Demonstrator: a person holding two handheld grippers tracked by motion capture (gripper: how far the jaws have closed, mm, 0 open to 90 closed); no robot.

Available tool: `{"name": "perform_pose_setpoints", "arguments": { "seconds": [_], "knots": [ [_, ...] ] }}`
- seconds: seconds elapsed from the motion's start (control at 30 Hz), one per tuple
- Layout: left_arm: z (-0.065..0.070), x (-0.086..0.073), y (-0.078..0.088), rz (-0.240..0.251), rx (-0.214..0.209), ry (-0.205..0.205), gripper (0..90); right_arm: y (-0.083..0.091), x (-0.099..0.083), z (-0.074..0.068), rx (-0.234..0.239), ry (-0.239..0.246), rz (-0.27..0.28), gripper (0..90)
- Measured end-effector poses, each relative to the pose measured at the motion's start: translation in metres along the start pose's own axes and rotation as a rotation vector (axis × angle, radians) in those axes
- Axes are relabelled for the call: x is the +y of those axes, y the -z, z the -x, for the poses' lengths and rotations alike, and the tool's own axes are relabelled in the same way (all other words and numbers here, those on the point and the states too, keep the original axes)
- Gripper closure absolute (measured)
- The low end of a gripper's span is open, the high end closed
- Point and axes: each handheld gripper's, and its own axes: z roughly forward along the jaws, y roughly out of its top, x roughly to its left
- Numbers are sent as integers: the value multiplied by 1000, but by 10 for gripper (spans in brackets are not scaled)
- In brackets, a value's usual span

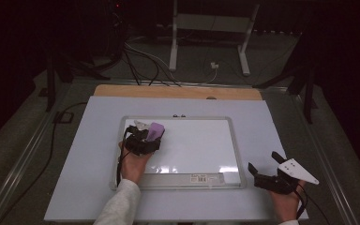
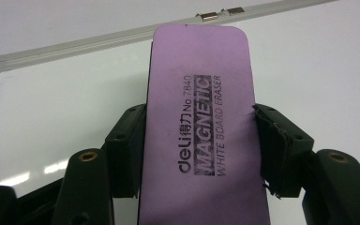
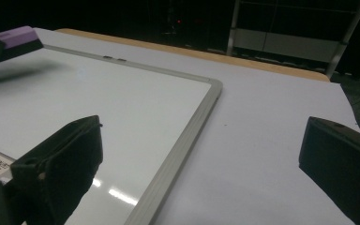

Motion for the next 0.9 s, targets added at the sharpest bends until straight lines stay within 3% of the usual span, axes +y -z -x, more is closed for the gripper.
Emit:
{"name": "perform_pose_setpoints", "arguments": {
  "seconds": [0.47,0.9],
  "knots": [
    [-12,-26,30,24,26,23,417,-1,0,-2,2,-1,-5,3],
    [-12,-46,45,31,40,21,417,0,-1,-3,4,1,-5,3]
  ]
}}
